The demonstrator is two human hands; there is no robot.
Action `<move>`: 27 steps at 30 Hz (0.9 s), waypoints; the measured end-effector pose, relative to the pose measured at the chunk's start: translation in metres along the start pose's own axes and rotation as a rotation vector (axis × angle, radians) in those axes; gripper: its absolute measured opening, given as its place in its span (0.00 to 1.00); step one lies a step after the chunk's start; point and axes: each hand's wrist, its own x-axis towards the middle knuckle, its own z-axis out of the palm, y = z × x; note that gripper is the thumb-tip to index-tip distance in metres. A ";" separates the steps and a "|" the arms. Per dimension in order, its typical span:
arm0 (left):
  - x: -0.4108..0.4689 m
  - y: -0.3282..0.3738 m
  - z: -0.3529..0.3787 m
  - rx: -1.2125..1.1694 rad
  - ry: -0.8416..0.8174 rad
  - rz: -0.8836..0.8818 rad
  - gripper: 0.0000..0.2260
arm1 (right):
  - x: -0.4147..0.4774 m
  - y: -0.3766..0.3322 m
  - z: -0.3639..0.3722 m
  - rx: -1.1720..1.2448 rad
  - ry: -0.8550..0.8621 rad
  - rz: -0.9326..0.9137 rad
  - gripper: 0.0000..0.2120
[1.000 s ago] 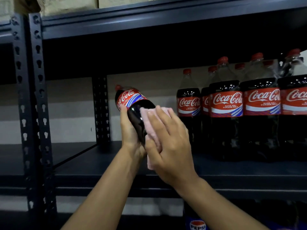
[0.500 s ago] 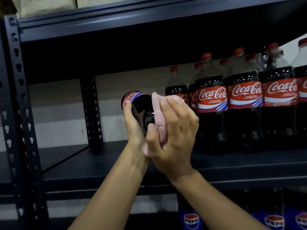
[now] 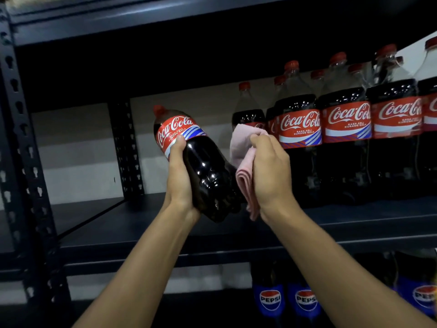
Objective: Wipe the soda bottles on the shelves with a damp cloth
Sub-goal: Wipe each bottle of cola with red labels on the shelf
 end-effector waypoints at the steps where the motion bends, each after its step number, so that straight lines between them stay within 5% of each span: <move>1: 0.000 -0.001 -0.004 0.028 0.009 0.016 0.24 | 0.003 0.001 -0.007 -0.121 -0.027 -0.023 0.11; 6: 0.003 0.005 -0.018 0.110 0.063 0.081 0.21 | -0.009 0.024 -0.035 -1.198 -0.304 -0.309 0.17; 9: 0.008 0.008 -0.025 0.147 0.122 0.115 0.17 | -0.032 0.041 -0.037 -1.513 -0.548 -0.286 0.18; 13: 0.014 0.012 -0.035 0.236 0.218 0.154 0.20 | -0.036 0.034 -0.033 -1.503 -0.800 -0.107 0.15; 17: 0.018 0.014 -0.042 0.324 0.240 0.191 0.24 | -0.018 0.038 -0.016 -1.451 -0.871 0.115 0.32; 20: 0.020 0.016 -0.048 0.385 0.236 0.187 0.21 | 0.001 0.041 -0.008 -1.438 -0.916 0.230 0.36; 24: 0.024 0.021 -0.061 0.523 0.276 0.217 0.34 | 0.020 0.037 0.008 -1.398 -0.970 0.191 0.41; 27: 0.026 0.026 -0.072 0.636 0.278 0.264 0.39 | 0.032 0.029 0.024 -1.110 -0.873 0.073 0.38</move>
